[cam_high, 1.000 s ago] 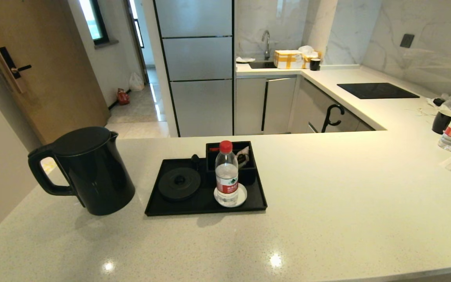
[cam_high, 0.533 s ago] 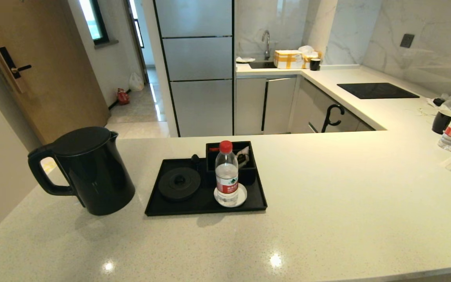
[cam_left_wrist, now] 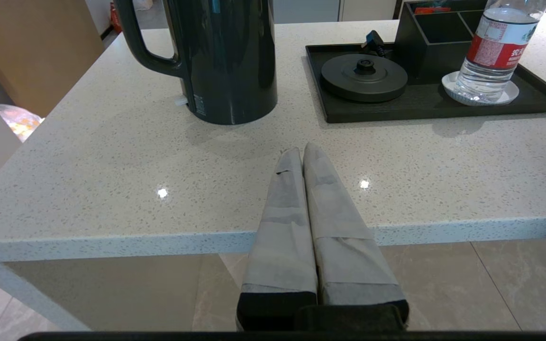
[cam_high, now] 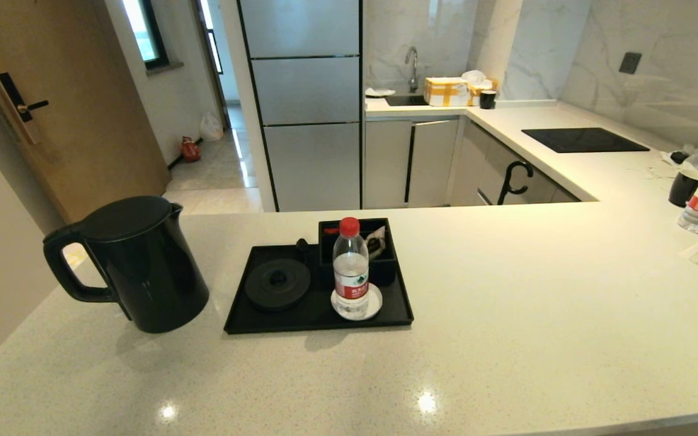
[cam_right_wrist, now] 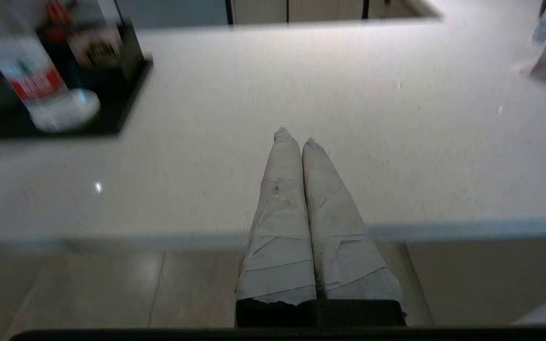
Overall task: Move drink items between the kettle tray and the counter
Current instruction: Pick up the bottled water
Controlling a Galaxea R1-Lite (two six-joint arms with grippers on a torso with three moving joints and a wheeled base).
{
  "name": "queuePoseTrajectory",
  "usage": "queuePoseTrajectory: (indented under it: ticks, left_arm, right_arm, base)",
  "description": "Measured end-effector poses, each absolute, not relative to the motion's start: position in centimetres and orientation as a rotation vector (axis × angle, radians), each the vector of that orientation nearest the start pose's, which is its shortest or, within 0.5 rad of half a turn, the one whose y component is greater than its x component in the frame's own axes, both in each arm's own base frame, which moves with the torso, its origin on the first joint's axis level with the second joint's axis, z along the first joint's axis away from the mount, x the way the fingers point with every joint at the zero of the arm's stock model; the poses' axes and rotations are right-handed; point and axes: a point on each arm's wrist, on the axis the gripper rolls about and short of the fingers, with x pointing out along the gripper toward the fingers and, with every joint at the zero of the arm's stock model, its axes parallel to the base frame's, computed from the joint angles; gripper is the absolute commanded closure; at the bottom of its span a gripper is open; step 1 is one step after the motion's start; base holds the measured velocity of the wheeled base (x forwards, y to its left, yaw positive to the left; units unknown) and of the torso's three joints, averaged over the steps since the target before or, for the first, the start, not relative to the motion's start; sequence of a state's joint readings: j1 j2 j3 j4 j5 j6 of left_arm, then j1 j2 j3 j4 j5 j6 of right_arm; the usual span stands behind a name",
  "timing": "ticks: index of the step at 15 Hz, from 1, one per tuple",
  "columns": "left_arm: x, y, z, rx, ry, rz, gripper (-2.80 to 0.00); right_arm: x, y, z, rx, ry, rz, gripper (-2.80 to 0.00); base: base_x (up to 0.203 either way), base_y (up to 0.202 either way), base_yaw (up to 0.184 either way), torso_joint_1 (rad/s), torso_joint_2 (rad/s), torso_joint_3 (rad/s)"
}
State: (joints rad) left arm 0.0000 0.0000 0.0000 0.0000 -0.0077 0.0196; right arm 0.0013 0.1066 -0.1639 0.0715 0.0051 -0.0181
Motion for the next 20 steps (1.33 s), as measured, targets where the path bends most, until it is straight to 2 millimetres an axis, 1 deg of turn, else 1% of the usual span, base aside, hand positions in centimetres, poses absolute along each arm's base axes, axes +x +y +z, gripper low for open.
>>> queuePoseTrajectory:
  ticks: [2,4,5,7,8,10,14,15,17,20]
  left_arm:
    - [-2.3,0.0,7.5,0.02,0.0,-0.007,0.0]
    - [-2.3,0.0,7.5,0.02,0.0,-0.007,0.0]
    - [-2.3,0.0,7.5,0.02,0.0,-0.008,0.0]
    - [-2.3,0.0,7.5,0.02,0.0,-0.007,0.0]
    - [-2.3,0.0,7.5,0.02,0.0,-0.007,0.0]
    - [-2.3,0.0,7.5,0.02,0.0,-0.008,0.0]
    - [-2.3,0.0,7.5,0.02,0.0,-0.008,0.0]
    - [-2.3,0.0,7.6,0.02,-0.001,-0.008,0.0]
    - [-2.3,0.0,7.5,0.02,0.0,-0.008,0.0]
    - [-2.3,0.0,7.5,0.02,0.0,-0.008,0.0]
  right_arm:
    - [-2.5,0.0,16.6,-0.002,-0.026,0.012,0.0]
    - [-1.2,0.0,19.9,0.005,0.057,0.015,0.0]
    - [-0.3,0.0,20.7,0.006,0.143,0.021,0.0]
    - [1.5,0.1,21.1,-0.025,0.294,0.064,0.0]
    - [2.6,0.2,21.4,-0.062,0.323,0.087,0.0]
    - [5.0,0.2,21.8,-0.125,0.348,0.111,0.0]
    - [9.7,0.4,22.0,-0.151,0.327,0.113,0.0]
    - [10.4,0.4,21.6,-0.16,0.336,0.117,0.0]
    - [11.3,0.4,20.7,-0.196,0.38,0.126,0.0]
    - [12.6,0.6,20.1,-0.219,0.393,0.143,0.0]
  base:
    - [0.0,0.0,0.0,0.0,0.0,0.0]
    - [0.0,0.0,0.0,0.0,0.0,0.0]
    - [0.0,0.0,0.0,0.0,0.0,0.0]
    - [0.0,0.0,0.0,0.0,0.0,0.0]
    - [0.0,0.0,0.0,0.0,0.0,0.0]
    - [0.0,0.0,0.0,0.0,0.0,0.0]
    - [0.0,0.0,0.0,0.0,0.0,0.0]
    - [0.0,0.0,0.0,0.0,0.0,0.0]
    - [0.0,0.0,0.0,0.0,0.0,0.0]
    - [0.0,0.0,0.0,0.0,0.0,0.0]
